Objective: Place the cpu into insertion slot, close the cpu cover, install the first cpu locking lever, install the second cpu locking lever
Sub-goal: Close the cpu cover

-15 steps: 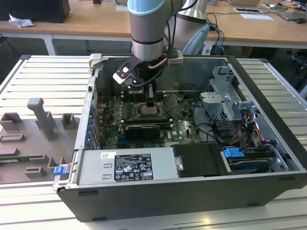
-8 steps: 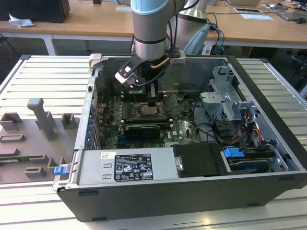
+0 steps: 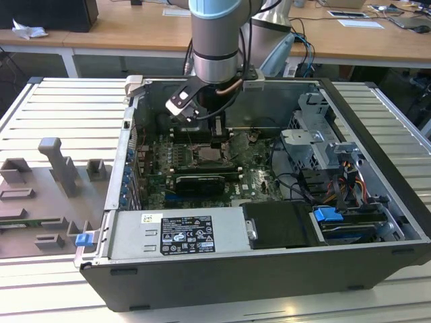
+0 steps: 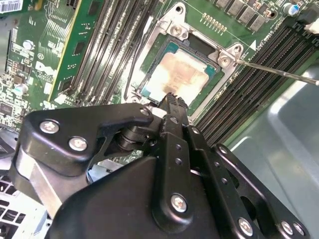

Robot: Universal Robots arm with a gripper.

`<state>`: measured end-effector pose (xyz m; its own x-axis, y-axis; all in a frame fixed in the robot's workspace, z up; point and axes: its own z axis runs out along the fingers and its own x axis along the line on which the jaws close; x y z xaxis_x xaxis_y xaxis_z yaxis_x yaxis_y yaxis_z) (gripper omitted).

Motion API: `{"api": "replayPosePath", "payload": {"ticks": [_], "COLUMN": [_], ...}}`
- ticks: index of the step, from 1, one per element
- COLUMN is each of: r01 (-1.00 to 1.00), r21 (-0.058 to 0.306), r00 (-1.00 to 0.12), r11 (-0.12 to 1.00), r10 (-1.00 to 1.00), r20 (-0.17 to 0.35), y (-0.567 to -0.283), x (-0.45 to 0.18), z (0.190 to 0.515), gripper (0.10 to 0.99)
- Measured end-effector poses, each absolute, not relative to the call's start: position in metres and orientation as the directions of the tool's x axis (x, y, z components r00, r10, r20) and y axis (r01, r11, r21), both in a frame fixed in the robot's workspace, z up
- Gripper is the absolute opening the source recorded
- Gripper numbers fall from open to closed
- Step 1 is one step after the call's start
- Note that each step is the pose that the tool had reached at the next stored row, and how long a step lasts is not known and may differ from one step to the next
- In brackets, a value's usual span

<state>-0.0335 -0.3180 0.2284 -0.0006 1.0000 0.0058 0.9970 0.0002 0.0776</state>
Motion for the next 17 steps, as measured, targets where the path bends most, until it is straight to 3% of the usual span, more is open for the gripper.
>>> {"api": "replayPosePath", "payload": {"ticks": [17], "r01": [0.997], "r21": [0.078], "r00": [-0.001], "r11": [0.000], "r10": [1.000], "r20": [0.004], "y": [-0.318], "x": [-0.026], "z": [0.263], "gripper": [0.106]}}
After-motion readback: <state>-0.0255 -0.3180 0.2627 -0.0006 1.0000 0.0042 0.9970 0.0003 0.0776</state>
